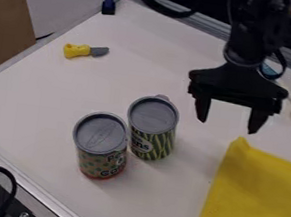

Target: Move the yellow cloth besides the can

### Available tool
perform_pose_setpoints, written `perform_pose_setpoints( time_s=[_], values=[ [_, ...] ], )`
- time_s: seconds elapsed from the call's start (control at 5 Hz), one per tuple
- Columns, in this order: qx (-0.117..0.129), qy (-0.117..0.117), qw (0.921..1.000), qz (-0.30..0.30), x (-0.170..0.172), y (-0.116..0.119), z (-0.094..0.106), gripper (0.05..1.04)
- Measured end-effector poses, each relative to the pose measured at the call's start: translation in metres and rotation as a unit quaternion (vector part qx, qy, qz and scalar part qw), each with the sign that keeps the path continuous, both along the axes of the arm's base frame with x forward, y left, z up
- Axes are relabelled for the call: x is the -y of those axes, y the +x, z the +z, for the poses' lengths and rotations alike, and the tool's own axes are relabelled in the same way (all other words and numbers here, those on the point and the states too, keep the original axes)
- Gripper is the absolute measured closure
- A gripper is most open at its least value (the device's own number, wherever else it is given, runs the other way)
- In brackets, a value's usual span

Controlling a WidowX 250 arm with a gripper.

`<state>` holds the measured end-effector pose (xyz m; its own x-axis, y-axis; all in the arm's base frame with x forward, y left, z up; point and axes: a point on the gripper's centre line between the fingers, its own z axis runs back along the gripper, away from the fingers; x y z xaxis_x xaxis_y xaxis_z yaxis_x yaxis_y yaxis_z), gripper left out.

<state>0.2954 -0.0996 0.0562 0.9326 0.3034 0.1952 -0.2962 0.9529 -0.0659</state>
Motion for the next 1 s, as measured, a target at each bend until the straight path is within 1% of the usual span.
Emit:
perform_pose_setpoints(
  time_s=[0.2, 0.4, 0.6, 0.8, 1.0],
  values=[
    [0.016, -0.003, 0.9996, 0.023, 0.018, -0.003, -0.007, 0.118],
    [0.007, -0.013, 0.9990, 0.041, 0.030, -0.007, -0.017, 0.386],
    [0.002, -0.015, 0.9982, 0.058, 0.046, -0.011, -0.026, 0.682],
    [0.001, -0.021, 0.9983, 0.054, 0.061, -0.018, -0.035, 0.902],
    [-0.027, -0.034, 0.9973, 0.059, 0.068, -0.025, -0.050, 1.023]
  ],
)
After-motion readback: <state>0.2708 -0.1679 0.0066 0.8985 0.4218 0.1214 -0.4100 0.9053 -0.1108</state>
